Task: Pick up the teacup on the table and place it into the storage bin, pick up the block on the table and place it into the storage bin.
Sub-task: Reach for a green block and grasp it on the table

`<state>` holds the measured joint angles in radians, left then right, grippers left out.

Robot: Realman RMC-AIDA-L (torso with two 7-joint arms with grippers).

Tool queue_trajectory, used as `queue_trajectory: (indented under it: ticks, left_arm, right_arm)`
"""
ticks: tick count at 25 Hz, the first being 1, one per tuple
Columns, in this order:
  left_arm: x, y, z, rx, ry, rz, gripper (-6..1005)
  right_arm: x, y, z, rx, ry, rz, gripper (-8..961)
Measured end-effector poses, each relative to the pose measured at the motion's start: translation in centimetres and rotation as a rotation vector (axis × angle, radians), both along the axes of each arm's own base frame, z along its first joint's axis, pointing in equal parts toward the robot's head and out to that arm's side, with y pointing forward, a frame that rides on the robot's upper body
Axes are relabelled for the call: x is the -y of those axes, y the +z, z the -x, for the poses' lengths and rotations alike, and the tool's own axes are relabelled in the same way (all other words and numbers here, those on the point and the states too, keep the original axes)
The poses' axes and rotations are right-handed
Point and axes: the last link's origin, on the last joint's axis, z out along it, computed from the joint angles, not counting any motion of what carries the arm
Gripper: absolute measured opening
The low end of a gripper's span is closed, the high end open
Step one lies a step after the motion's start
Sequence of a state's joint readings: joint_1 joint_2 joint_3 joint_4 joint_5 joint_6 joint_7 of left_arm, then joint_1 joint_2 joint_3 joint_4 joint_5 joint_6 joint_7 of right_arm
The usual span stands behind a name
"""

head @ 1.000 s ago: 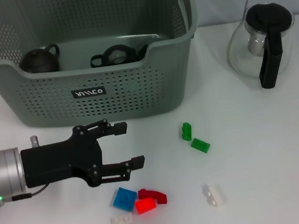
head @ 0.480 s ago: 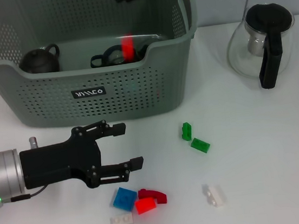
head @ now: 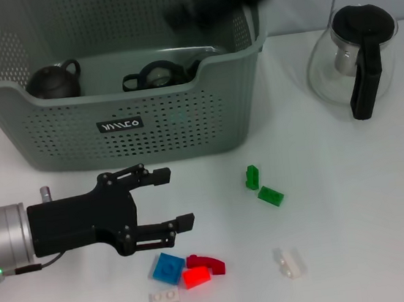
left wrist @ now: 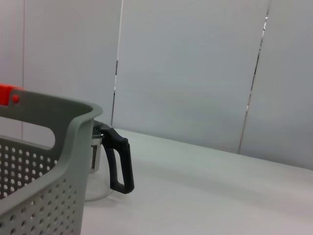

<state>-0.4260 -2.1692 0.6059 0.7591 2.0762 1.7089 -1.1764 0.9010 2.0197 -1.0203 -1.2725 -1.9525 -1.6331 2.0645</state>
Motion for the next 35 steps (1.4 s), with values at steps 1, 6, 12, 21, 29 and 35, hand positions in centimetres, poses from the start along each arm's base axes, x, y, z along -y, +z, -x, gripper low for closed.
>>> queue_trajectory:
  ticks: [1, 6, 12, 21, 29, 35]
  left_arm:
    - [0.0, 0.0, 0.0, -0.001, 0.001, 0.001, 848]
    - [0.2, -0.2, 0.1, 0.0, -0.001, 0.003, 848]
    - [0.2, -0.2, 0.2, -0.001, 0.001, 0.001, 848]
    - [0.1, -0.2, 0.1, -0.002, -0.001, 0.001, 847]
    - [0.1, -0.4, 0.3, -0.004, 0.01, 0.0, 848]
    - [0.2, -0.4, 0.3, -0.002, 0.012, 0.002, 848]
  right_arm:
    - [1.1, 0.4, -0.5, -0.003, 0.023, 0.037, 727]
    - [5.7, 0.5, -5.6, 0.104, 0.047, 0.178, 895]
    - [4.5, -3.0, -12.0, 0.321, -0.177, 0.107, 945]
    - [1.3, -10.6, -15.1, 0.478, -0.271, 0.041, 944]
    - [1.1, -14.2, -16.3, 0.561, -0.266, 0.02, 926]
    - [1.1, -15.1, -16.5, 0.583, -0.266, -0.007, 869]
